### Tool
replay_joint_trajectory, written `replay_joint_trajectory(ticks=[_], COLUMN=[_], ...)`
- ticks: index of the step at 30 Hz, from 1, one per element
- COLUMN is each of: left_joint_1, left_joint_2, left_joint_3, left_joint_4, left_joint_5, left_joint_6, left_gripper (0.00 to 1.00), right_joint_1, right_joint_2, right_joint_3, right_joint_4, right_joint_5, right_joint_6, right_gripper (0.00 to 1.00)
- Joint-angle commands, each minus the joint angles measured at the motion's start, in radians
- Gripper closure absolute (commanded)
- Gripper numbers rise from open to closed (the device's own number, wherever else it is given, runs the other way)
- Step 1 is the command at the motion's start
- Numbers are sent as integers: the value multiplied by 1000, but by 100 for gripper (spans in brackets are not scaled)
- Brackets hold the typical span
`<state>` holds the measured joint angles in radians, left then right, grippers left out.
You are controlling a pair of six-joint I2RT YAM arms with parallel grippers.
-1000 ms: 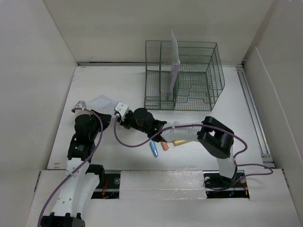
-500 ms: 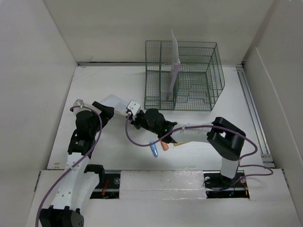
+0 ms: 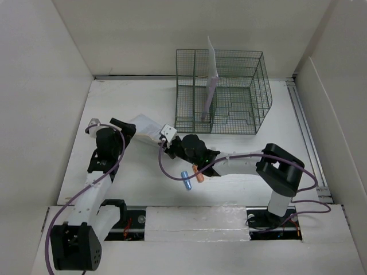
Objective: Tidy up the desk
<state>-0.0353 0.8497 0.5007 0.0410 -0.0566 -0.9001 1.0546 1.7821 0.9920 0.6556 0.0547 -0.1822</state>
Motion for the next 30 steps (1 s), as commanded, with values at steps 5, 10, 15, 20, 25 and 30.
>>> replay_joint_trajectory(ticks=[5, 10, 15, 20, 25, 30], left_joint_1=[5, 5, 5, -24, -38, -38], left_joint_2=[124, 81, 63, 8, -66, -133], left_joint_3=[-26, -73, -57, -47, -42, -24], left_joint_4=[210, 297, 296, 278, 244, 249], left_joint_5=[38, 51, 102, 133, 172, 213], left_joint_6=[-60, -59, -22, -25, -37, -10], left_gripper=[24, 87, 100, 100, 100, 100], right_joint_1=[22, 33, 42, 42, 42, 42], right_joint_2=[-85, -76, -75, -69, -67, -94], right_joint_3=[-23, -19, -6, 7, 23, 45], right_joint_4=[134, 134, 101, 59, 38, -14], right_joint_5=[-10, 4, 2, 17, 19, 2], right_joint_6=[23, 21, 21, 13, 12, 7], right_gripper=[100, 100, 100, 55, 41, 32])
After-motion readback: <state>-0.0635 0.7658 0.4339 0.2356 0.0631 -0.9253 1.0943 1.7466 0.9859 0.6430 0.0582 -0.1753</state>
